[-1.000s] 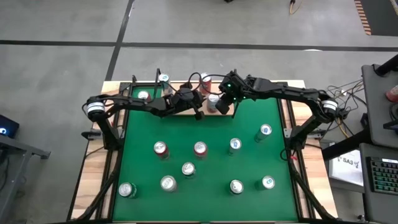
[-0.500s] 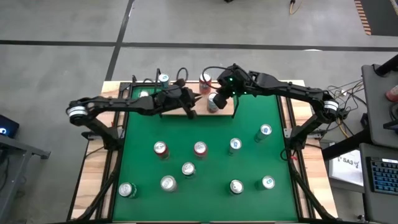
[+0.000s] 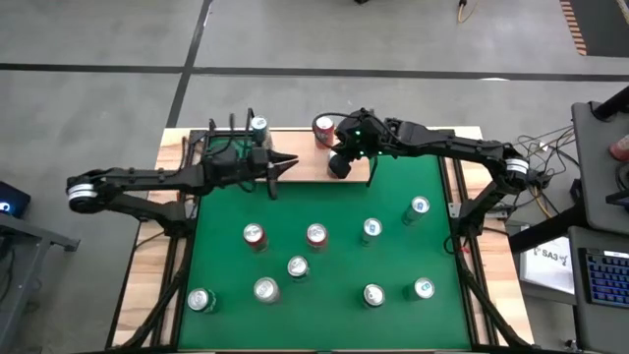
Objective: Pick and place cans onto a shelf
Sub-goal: Put the right pink white soda can on the shelf
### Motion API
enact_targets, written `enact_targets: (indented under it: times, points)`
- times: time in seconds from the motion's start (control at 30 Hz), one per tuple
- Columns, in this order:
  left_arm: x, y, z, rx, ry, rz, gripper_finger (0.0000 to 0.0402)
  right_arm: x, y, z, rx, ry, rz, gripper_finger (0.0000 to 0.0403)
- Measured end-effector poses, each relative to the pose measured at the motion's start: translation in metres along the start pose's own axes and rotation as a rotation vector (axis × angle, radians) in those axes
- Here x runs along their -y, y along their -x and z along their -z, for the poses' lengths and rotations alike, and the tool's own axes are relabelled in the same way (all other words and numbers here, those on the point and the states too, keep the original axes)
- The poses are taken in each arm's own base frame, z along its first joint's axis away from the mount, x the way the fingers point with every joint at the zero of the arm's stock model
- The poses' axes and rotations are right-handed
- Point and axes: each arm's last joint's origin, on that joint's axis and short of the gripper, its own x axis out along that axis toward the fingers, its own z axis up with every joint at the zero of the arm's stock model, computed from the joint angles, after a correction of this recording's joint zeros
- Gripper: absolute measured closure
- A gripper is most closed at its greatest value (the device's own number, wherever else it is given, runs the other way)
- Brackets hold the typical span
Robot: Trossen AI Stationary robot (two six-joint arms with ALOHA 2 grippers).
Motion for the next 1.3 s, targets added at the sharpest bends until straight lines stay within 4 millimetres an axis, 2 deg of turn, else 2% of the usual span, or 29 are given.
enact_targets:
  times: [0.23, 0.37, 0.73, 1.3]
  points:
    - [0.000, 0.026, -0.002, 0.091, 0.027, -0.007, 0.0365, -0.002, -0.013, 0.006, -0.055, -0.013, 0.006, 0.0390]
    - [0.000, 0.035, -0.002, 0.106, 0.030, -0.009, 0.0365, -0.001, -0.020, 0.011, -0.095, -0.014, 0.015, 0.0390]
    - [0.000, 0.038, 0.001, 0.102, 0.030, -0.009, 0.0365, -0.001, -0.038, 0.016, -0.132, -0.012, 0.038, 0.0390]
    - [0.000, 0.036, 0.002, 0.098, 0.030, -0.008, 0.0365, 0.013, -0.039, 0.015, -0.120, 0.005, 0.184, 0.0390]
